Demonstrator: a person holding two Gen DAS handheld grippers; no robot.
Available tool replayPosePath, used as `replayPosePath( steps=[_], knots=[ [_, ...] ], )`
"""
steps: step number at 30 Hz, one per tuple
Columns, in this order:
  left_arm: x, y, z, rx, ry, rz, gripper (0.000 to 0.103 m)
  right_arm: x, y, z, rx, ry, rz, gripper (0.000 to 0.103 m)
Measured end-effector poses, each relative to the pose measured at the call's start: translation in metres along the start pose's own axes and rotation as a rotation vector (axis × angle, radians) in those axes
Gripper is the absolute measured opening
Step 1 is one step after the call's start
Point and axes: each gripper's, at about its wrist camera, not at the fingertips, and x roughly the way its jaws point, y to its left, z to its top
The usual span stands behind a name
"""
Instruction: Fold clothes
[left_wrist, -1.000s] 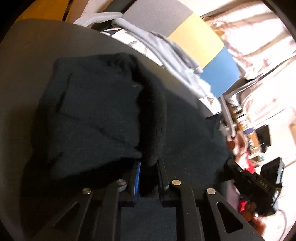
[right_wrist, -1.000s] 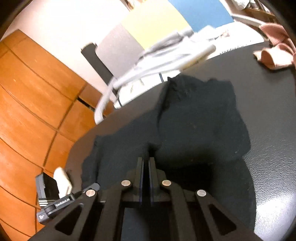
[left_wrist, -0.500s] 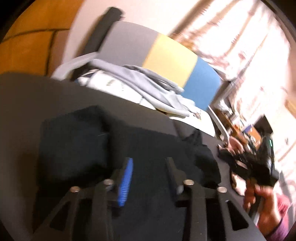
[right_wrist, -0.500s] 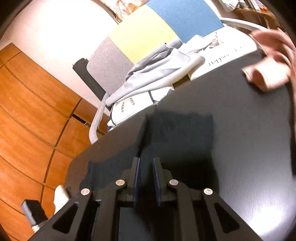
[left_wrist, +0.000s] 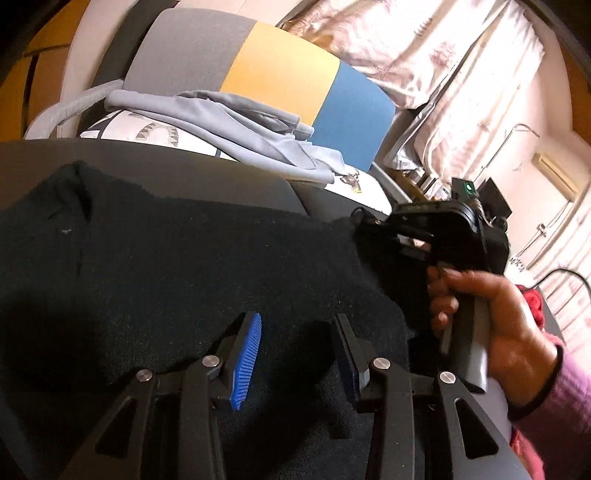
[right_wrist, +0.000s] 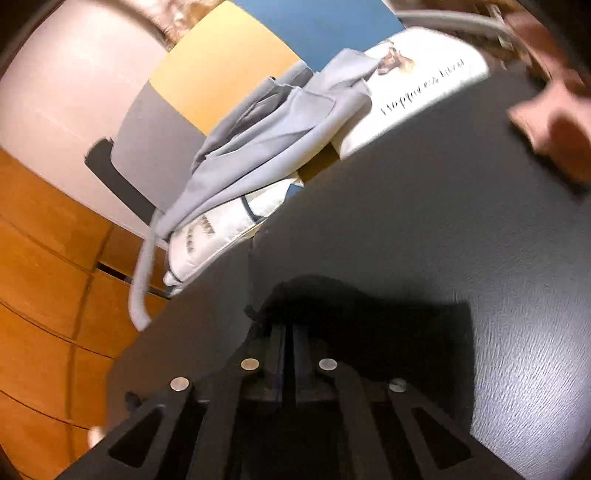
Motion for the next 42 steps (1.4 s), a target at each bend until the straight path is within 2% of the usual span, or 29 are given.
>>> replayPosePath(
  steps=[1,3,4,5,7,10,13,14,15,20,21,22,23,24,28,29,31,32,34,38,42],
  knots=[
    [0.000,0.001,0.000,-0.005,-0.003,-0.006,0.041,-0.009,0.003,-0.002,-0.018,-0.012,-0.029,0.005],
    [-0.003,0.003,-0.001,-0.015,-0.007,-0.020,0.041,-0.026,0.008,-0.004,-0.049,-0.045,-0.092,0.023],
    [-0.006,0.005,-0.002,-0.020,-0.009,-0.028,0.041,-0.036,0.013,-0.004,-0.054,-0.080,-0.112,0.023],
    [-0.006,0.006,-0.002,-0.024,-0.011,-0.031,0.041,-0.042,0.019,-0.003,-0.065,-0.095,-0.096,0.023],
    [-0.006,0.006,-0.002,-0.029,-0.013,-0.035,0.041,-0.042,0.035,0.002,-0.115,-0.075,-0.043,0.024],
    [-0.005,0.007,-0.002,-0.033,-0.015,-0.037,0.041,-0.027,0.065,0.001,-0.267,-0.023,-0.008,0.021],
    [-0.005,0.007,-0.002,-0.036,-0.017,-0.040,0.041,-0.004,0.067,-0.011,-0.340,0.063,-0.116,0.014],
    [-0.005,0.007,-0.002,-0.038,-0.018,-0.040,0.041,0.003,0.063,-0.015,-0.335,0.076,-0.163,0.010],
    [-0.004,0.007,-0.002,-0.039,-0.018,-0.041,0.041,0.007,0.055,-0.017,-0.324,0.065,-0.182,0.000],
    [-0.004,0.009,-0.002,-0.046,-0.020,-0.055,0.041,-0.007,0.031,-0.016,-0.164,-0.088,-0.177,0.000],
    [-0.004,0.009,-0.002,-0.048,-0.021,-0.057,0.041,-0.016,0.031,-0.021,-0.143,-0.115,-0.205,0.016],
    [-0.004,0.010,-0.002,-0.050,-0.023,-0.058,0.041,-0.026,0.032,-0.025,-0.123,-0.143,-0.234,0.021],
    [-0.004,0.010,-0.002,-0.052,-0.024,-0.060,0.041,-0.034,0.036,-0.032,-0.134,-0.155,-0.218,0.021],
    [-0.004,0.010,-0.002,-0.056,-0.026,-0.063,0.041,-0.042,0.043,-0.042,-0.172,-0.154,-0.163,0.021],
    [-0.004,0.013,-0.001,-0.069,-0.028,-0.077,0.041,-0.056,0.086,-0.094,-0.433,-0.110,-0.006,0.020],
    [-0.005,0.014,-0.001,-0.074,-0.027,-0.082,0.041,-0.052,0.093,-0.105,-0.478,-0.090,0.004,0.020],
    [-0.005,0.016,0.000,-0.085,-0.027,-0.092,0.041,-0.041,0.098,-0.122,-0.531,-0.060,-0.022,0.019],
    [-0.006,0.017,0.000,-0.090,-0.027,-0.097,0.041,-0.038,0.096,-0.125,-0.537,-0.061,-0.040,0.015],
    [-0.009,0.020,0.002,-0.113,-0.023,-0.092,0.041,-0.034,0.091,-0.131,-0.549,-0.063,-0.074,0.015],
    [-0.021,0.027,0.014,-0.166,-0.028,-0.038,0.042,-0.025,0.082,-0.141,-0.564,-0.067,-0.133,0.015],
    [-0.022,0.047,0.049,-0.176,-0.039,0.048,0.046,-0.025,0.076,-0.136,-0.536,-0.068,-0.120,0.015]
  ],
)
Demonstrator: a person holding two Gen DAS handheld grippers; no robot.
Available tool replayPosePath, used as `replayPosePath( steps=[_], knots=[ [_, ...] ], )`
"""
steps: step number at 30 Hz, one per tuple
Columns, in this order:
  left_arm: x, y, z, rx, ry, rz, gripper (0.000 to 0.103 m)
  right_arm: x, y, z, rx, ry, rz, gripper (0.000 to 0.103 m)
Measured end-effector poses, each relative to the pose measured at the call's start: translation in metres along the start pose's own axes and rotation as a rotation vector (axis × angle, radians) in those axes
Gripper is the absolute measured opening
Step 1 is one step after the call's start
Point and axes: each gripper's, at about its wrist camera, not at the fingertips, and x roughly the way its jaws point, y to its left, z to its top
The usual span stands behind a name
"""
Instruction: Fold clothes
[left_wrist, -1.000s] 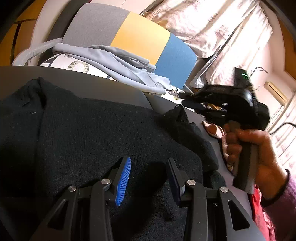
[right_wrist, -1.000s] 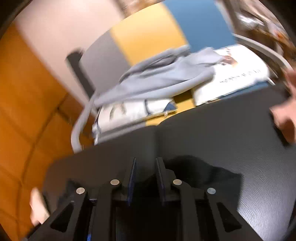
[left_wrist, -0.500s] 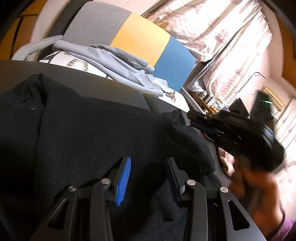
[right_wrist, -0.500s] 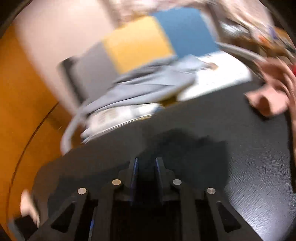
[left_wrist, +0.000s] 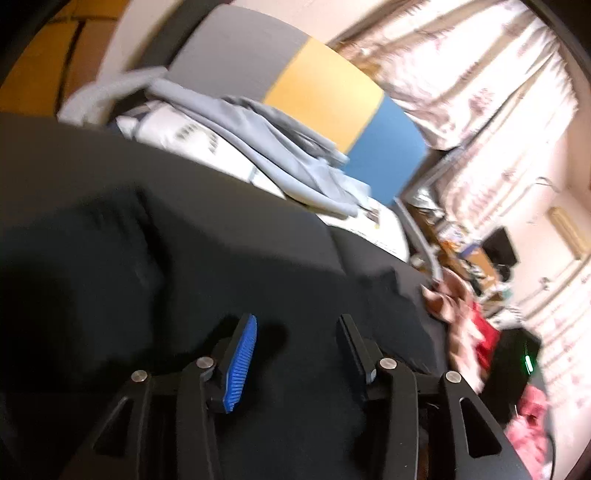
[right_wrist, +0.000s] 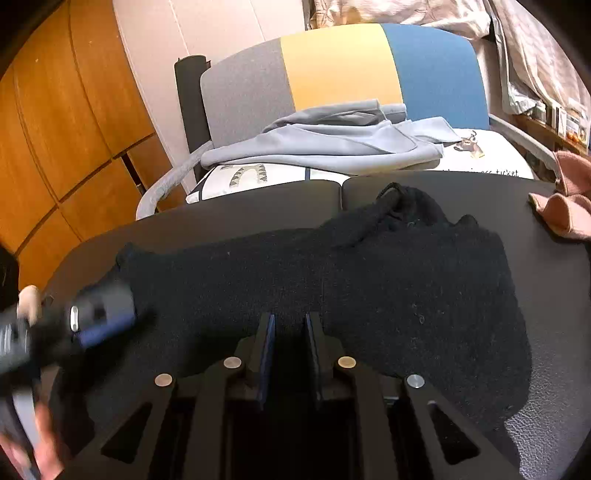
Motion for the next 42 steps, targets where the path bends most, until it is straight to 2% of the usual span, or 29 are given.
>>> replayPosePath(
  steps=[2,5,6,8,13,17,18,19,20,22,23,25,27,30,31,33,35,37,40,42],
  knots=[
    [0.007,0.009,0.024,0.012,0.002,0.060,0.047,-0.002,0.000,0.001,-0.004,-0.001,-0.006,0.015],
    [0.036,0.039,0.048,0.068,0.075,0.250,0.047,-0.005,0.002,0.002,-0.012,-0.002,-0.016,0.015],
    [0.045,0.049,0.052,0.092,0.096,0.315,0.044,-0.006,0.002,0.001,-0.013,-0.003,-0.017,0.015],
    [0.043,0.055,0.055,0.171,0.052,0.377,0.044,-0.007,0.002,0.001,-0.012,-0.003,-0.015,0.015],
    [0.036,0.062,0.054,0.201,0.055,0.357,0.044,-0.006,-0.001,0.002,0.006,-0.004,0.003,0.015],
    [0.000,0.068,0.053,0.070,0.022,0.357,0.046,-0.006,-0.003,0.004,0.013,-0.001,0.012,0.016],
    [-0.014,0.067,0.045,0.052,-0.004,0.363,0.052,-0.006,-0.005,0.005,0.018,0.004,0.020,0.017],
    [-0.027,0.066,0.036,0.034,-0.030,0.369,0.064,-0.006,-0.006,0.006,0.022,0.008,0.027,0.017],
    [-0.041,0.065,0.028,0.016,-0.056,0.375,0.069,-0.008,-0.006,0.007,0.026,0.016,0.010,0.017],
    [-0.068,0.063,0.011,-0.020,-0.107,0.386,0.072,-0.021,-0.004,0.007,0.046,0.025,-0.052,0.021],
    [-0.077,0.058,-0.002,-0.003,-0.104,0.376,0.072,-0.031,-0.003,0.005,0.075,0.014,-0.060,0.024],
    [-0.088,0.042,-0.029,0.061,-0.093,0.345,0.073,-0.049,0.001,-0.004,0.105,-0.007,0.010,0.024],
    [-0.078,0.027,-0.048,0.145,-0.055,0.387,0.079,-0.060,0.013,-0.016,0.058,0.013,0.021,0.024],
    [-0.062,0.004,-0.075,0.273,0.003,0.452,0.081,-0.062,0.023,-0.032,-0.053,0.055,-0.058,0.022],
    [-0.049,0.006,-0.080,0.301,0.048,0.518,0.083,-0.058,0.021,-0.037,-0.081,0.079,-0.117,0.021],
    [-0.049,0.019,-0.075,0.225,0.065,0.509,0.086,-0.054,0.006,-0.044,-0.089,0.086,-0.169,0.021],
    [-0.054,0.029,-0.072,0.158,0.079,0.492,0.086,-0.059,-0.015,-0.041,0.017,0.090,-0.127,0.021],
    [-0.069,0.038,-0.076,0.102,0.081,0.480,0.086,-0.072,-0.026,-0.040,0.098,0.097,-0.124,0.023],
    [-0.099,0.049,-0.093,0.019,0.054,0.468,0.085,-0.098,-0.036,-0.050,0.152,0.091,-0.100,0.024],
    [-0.099,0.050,-0.097,0.039,0.051,0.486,0.086,-0.122,-0.041,-0.068,0.172,0.076,-0.081,0.024]
  ],
)
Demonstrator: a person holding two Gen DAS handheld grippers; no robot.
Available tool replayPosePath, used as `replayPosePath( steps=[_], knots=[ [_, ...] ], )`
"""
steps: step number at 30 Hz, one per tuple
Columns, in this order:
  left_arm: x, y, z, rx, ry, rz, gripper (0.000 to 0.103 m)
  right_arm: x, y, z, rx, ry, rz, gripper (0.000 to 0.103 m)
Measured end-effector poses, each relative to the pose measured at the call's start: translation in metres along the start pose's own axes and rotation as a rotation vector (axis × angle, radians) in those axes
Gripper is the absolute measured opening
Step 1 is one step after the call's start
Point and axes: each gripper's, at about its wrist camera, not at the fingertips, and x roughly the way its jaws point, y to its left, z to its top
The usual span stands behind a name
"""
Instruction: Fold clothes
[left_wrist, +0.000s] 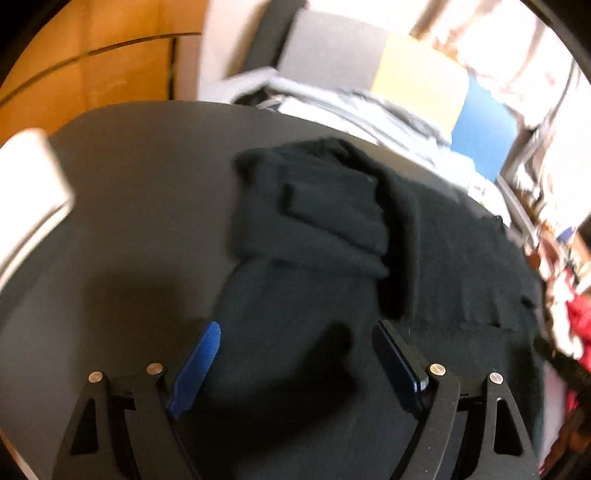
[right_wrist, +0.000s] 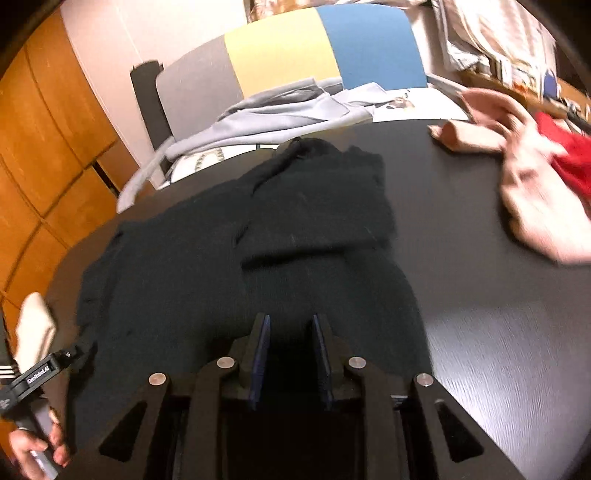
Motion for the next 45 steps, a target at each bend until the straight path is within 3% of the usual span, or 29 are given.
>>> replayPosePath(
  steps=[4,6,11,14,21,25,27,29,32,34,39,45],
  knots=[
    [0.003,0.001,-0.007,0.040,-0.015,0.039,0.088,-0.023,-0.009,-0.026,-0.027,-0.017,-0.023,0.025],
    [0.004,0.001,-0.010,0.060,-0.022,0.059,0.091,-0.017,-0.009,-0.033,-0.074,-0.003,-0.063,0.026],
    [0.008,0.002,-0.018,0.110,-0.041,0.109,0.101,0.003,0.008,-0.032,-0.237,-0.073,-0.168,0.029],
    [0.017,0.005,-0.008,0.113,-0.039,0.117,0.103,0.017,0.015,-0.021,-0.265,-0.060,-0.210,0.033],
    [0.047,0.010,0.040,0.102,-0.039,0.131,0.103,0.050,0.010,0.023,-0.192,-0.038,-0.188,0.038],
    [0.044,0.013,0.043,0.082,-0.023,0.117,0.103,0.064,0.016,0.038,-0.201,-0.032,-0.211,0.041],
    [0.037,0.018,0.040,0.062,-0.006,0.098,0.103,0.059,0.015,0.039,-0.194,-0.019,-0.183,0.041],
    [0.031,0.022,0.038,0.042,0.011,0.079,0.103,0.043,0.006,0.033,-0.155,-0.009,-0.101,0.041],
    [-0.001,0.042,0.015,-0.025,-0.002,-0.030,0.103,0.007,-0.020,0.015,-0.031,-0.015,0.061,0.041],
    [-0.022,0.058,-0.001,-0.064,-0.003,-0.067,0.102,-0.018,-0.040,0.000,0.039,-0.016,0.106,0.041],
    [-0.044,0.064,-0.033,-0.072,0.006,-0.073,0.102,-0.063,-0.066,-0.034,0.028,-0.006,0.050,0.041],
    [-0.069,0.070,-0.072,-0.081,0.017,-0.078,0.102,-0.083,-0.075,-0.067,0.048,0.017,0.041,0.041]
  ],
)
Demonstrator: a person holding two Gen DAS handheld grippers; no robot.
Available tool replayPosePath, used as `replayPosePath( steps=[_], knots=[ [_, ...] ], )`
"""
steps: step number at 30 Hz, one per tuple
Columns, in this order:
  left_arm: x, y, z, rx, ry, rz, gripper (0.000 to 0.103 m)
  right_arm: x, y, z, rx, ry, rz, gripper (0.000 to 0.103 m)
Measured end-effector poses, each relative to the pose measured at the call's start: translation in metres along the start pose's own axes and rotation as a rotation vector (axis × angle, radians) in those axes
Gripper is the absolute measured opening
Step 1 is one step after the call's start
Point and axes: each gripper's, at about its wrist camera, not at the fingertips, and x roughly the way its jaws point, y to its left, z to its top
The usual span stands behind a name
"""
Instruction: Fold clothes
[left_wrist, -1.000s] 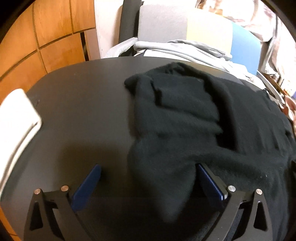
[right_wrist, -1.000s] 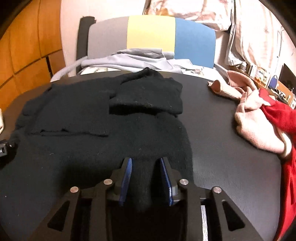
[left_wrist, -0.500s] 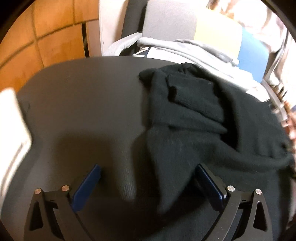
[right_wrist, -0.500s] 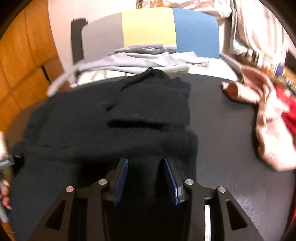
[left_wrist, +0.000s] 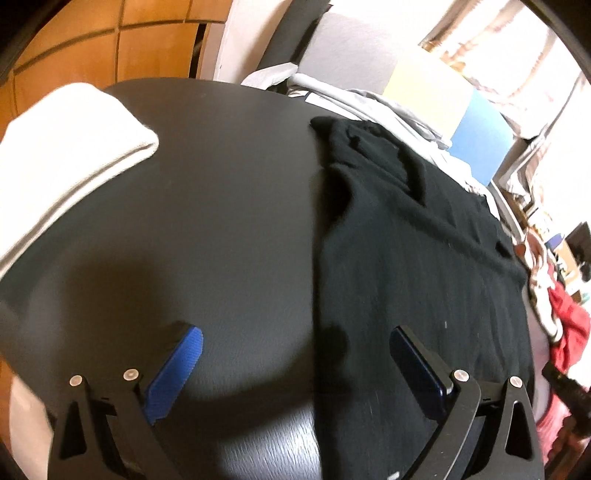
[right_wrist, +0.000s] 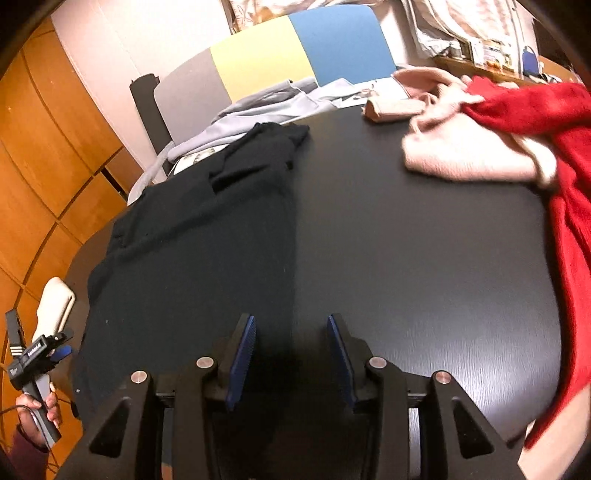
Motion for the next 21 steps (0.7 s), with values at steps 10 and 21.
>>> replayPosePath(
  steps=[10,21],
  knots=[
    [0.002,-0.040,-0.032,0.162,0.012,0.110,0.103,0.009,0.006,-0.020,0.001,0.007,-0.015,0.041],
    [-0.004,-0.045,-0.046,0.202,0.027,0.127,0.103,0.004,-0.005,-0.027,0.088,0.020,0.108,0.046]
  ],
)
